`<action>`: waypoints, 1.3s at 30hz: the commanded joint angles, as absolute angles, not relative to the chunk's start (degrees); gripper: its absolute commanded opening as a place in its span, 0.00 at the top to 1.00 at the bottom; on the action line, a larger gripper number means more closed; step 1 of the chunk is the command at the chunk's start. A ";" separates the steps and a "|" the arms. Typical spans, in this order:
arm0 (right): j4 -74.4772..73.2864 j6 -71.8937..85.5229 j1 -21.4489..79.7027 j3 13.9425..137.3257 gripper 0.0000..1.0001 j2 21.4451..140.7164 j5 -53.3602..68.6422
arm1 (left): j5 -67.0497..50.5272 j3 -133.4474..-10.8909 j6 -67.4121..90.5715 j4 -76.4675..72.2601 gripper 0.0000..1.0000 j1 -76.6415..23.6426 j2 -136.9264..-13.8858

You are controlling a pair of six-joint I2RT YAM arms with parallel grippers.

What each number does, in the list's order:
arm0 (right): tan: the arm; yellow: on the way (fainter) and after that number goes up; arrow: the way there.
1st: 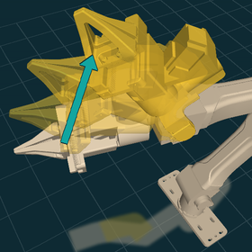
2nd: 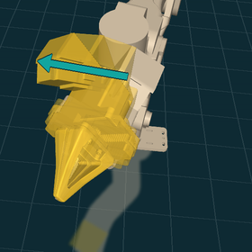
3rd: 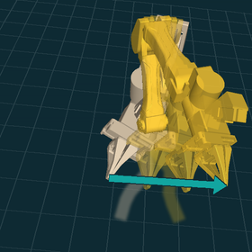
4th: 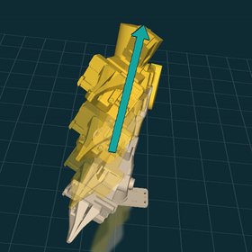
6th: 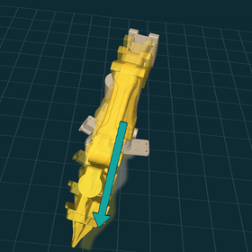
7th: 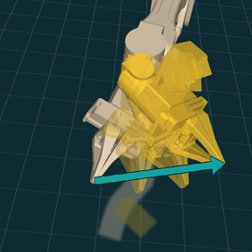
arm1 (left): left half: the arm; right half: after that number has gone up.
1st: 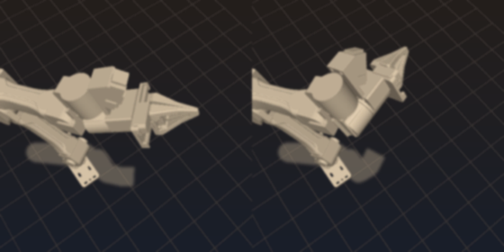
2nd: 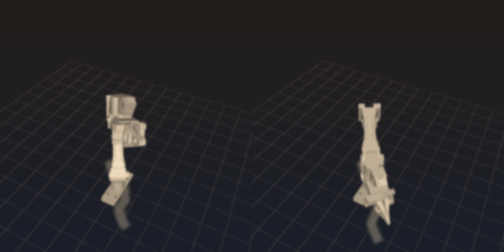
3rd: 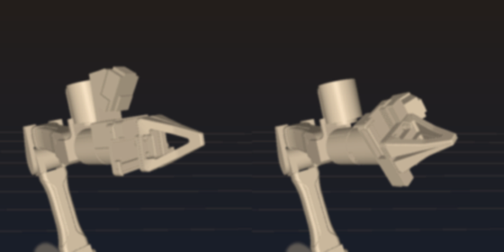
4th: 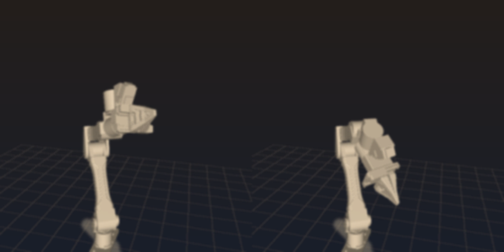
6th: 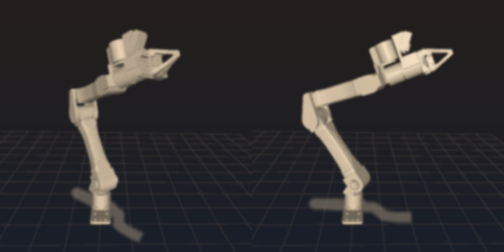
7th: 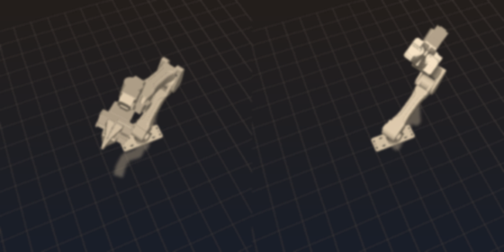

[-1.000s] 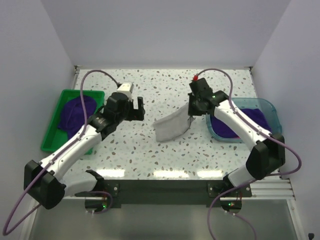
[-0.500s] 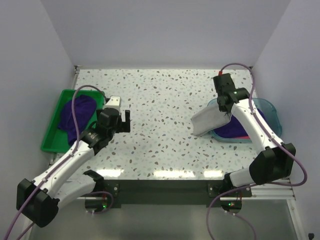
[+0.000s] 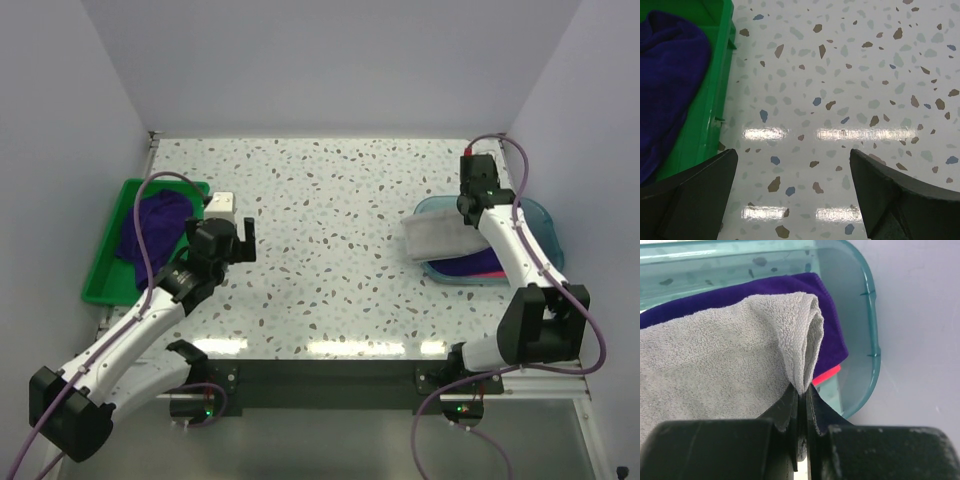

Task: Fold and stack the towels
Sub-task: Neatly place the folded towel into the bin

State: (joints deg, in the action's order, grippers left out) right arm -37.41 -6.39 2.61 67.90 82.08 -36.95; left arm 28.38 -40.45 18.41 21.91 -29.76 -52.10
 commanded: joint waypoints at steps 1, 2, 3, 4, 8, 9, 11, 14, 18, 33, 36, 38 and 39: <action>-29.10 -12.39 0.79 67.24 1.00 80.51 -37.27 | 30.41 -40.34 18.37 19.25 0.00 -29.97 -51.15; -28.74 -13.35 0.18 67.32 1.00 81.12 -37.00 | 30.41 -40.34 18.37 19.07 0.00 -30.06 -51.07; -28.39 -13.71 0.18 67.24 1.00 81.30 -36.91 | 30.41 -40.34 18.37 19.07 0.00 -30.06 -51.06; -28.13 -14.06 0.18 67.24 1.00 81.47 -37.00 | 30.41 -40.34 18.37 19.16 0.00 -30.06 -51.06; -26.81 -15.21 -2.72 66.80 1.00 82.61 -37.00 | 30.50 -40.34 18.28 18.99 0.00 -29.97 -51.15; -26.72 -15.21 -2.99 66.54 1.00 82.79 -37.00 | 30.59 -40.25 18.28 18.98 0.00 -30.06 -51.24; -26.28 -15.56 -3.78 66.10 1.00 83.32 -37.79 | 30.67 -40.25 18.28 18.90 0.00 -30.06 -51.42; -25.14 -16.00 -5.01 64.78 1.00 83.76 -38.23 | 30.76 -40.25 18.19 18.90 0.00 -30.06 -51.68; -23.73 -15.91 -6.24 63.29 1.00 85.69 -38.58 | 30.85 -40.25 18.28 18.90 0.00 -29.97 -52.12; -23.54 -9.15 -7.38 71.08 0.27 92.37 -52.54 | 29.98 -41.31 18.98 18.89 0.00 -29.88 -56.06; -33.99 1.38 -7.38 77.33 0.06 91.59 -51.34 | 28.30 -44.55 20.04 21.00 0.00 -29.71 -59.75; -38.74 5.70 -7.38 80.67 0.01 89.75 -46.96 | 27.86 -48.23 20.56 23.62 0.00 -29.71 -62.13; -40.41 8.32 -7.30 82.77 0.01 88.61 -43.28 | 27.77 -49.47 21.09 24.43 0.00 -29.45 -64.40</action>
State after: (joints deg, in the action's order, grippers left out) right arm -32.47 -3.01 -7.20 76.12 92.99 -46.87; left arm 28.40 -43.16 19.05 23.49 -29.74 -61.21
